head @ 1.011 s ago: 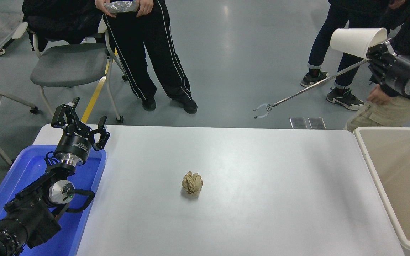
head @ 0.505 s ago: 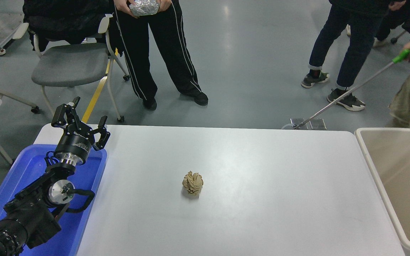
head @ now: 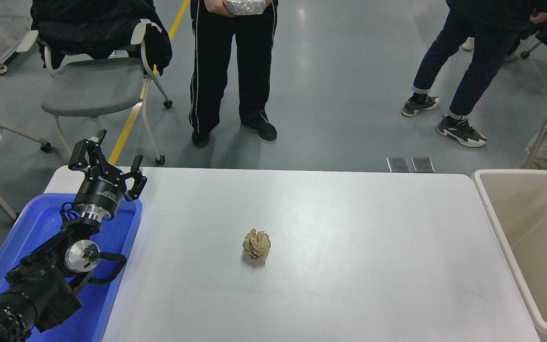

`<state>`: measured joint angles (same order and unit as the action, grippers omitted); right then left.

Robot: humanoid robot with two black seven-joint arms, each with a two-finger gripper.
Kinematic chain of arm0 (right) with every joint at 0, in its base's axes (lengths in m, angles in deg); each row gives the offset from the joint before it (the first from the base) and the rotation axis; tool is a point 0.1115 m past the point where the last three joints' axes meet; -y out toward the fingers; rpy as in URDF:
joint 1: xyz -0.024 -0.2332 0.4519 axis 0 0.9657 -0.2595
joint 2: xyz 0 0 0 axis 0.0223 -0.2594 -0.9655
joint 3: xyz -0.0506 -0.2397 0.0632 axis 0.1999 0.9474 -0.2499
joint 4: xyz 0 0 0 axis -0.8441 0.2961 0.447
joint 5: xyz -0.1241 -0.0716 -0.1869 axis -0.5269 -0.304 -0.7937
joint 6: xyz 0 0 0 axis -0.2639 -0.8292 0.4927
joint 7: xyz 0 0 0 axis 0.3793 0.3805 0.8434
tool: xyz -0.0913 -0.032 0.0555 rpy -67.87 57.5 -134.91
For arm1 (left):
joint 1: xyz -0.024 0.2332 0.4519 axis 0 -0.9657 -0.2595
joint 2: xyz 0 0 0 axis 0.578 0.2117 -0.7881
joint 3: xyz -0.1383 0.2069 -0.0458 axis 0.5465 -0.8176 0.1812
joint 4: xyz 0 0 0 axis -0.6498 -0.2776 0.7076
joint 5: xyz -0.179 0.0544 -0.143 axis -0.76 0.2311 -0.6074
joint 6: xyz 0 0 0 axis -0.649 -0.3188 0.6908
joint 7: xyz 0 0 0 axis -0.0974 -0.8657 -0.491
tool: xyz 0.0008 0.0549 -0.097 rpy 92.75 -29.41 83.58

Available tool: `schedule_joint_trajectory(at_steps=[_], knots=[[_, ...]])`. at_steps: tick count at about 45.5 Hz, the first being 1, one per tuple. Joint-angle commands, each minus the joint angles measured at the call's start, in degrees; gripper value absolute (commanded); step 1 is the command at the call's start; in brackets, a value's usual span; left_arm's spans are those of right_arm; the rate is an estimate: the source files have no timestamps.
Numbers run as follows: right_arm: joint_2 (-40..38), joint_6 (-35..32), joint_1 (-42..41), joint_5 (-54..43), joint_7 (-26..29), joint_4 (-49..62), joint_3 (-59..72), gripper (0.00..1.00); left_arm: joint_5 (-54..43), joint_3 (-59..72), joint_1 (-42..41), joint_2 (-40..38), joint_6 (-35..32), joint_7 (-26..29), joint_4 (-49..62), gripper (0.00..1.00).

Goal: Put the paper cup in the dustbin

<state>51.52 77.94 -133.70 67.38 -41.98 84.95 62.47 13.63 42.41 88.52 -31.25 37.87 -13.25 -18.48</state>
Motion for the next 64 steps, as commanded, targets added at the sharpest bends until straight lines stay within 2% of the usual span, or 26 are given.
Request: schedule_joint_trajectory(at_steps=[1, 8, 26, 29, 31, 38, 47, 55, 64], knots=[[6.9, 0.7, 5.0, 0.1, 1.3, 0.1, -0.2, 0.00, 0.0, 0.0, 0.0, 0.0, 0.0, 0.0, 0.0, 1.00], [9.8, 1.6, 7.7, 0.8, 1.2, 0.1, -0.3, 0.00, 0.0, 0.0, 0.0, 0.0, 0.0, 0.0, 0.0, 1.00], [9.8, 4.3, 7.6, 0.8, 1.1, 0.0, -0.4, 0.00, 0.0, 0.0, 0.0, 0.0, 0.0, -0.1, 0.0, 1.00], [9.7, 5.4, 7.5, 0.8, 1.1, -0.1, -0.4, 0.11, 0.0, 0.0, 0.0, 0.0, 0.0, 0.0, 0.0, 1.00], [9.6, 6.4, 7.5, 0.8, 1.1, -0.1, -0.4, 0.25, 0.0, 0.0, 0.0, 0.0, 0.0, 0.0, 0.0, 1.00], [8.8, 9.3, 6.7, 0.8, 1.0, 0.0, -0.3, 0.66, 0.0, 0.0, 0.0, 0.1, 0.0, 0.0, 0.0, 1.00], [7.7, 9.8, 5.0, 0.8, 0.9, -0.3, -0.4, 0.97, 0.0, 0.0, 0.0, 0.0, 0.0, 0.0, 0.0, 1.00], [6.0, 9.0, 2.0, 0.8, 1.0, -2.9, -1.3, 0.99, 0.0, 0.0, 0.0, 0.0, 0.0, 0.0, 0.0, 1.00], [-0.2, 9.1, -7.7, 0.8, 0.9, -11.1, -1.5, 0.99, 0.0, 0.0, 0.0, 0.0, 0.0, 0.0, 0.0, 1.00]])
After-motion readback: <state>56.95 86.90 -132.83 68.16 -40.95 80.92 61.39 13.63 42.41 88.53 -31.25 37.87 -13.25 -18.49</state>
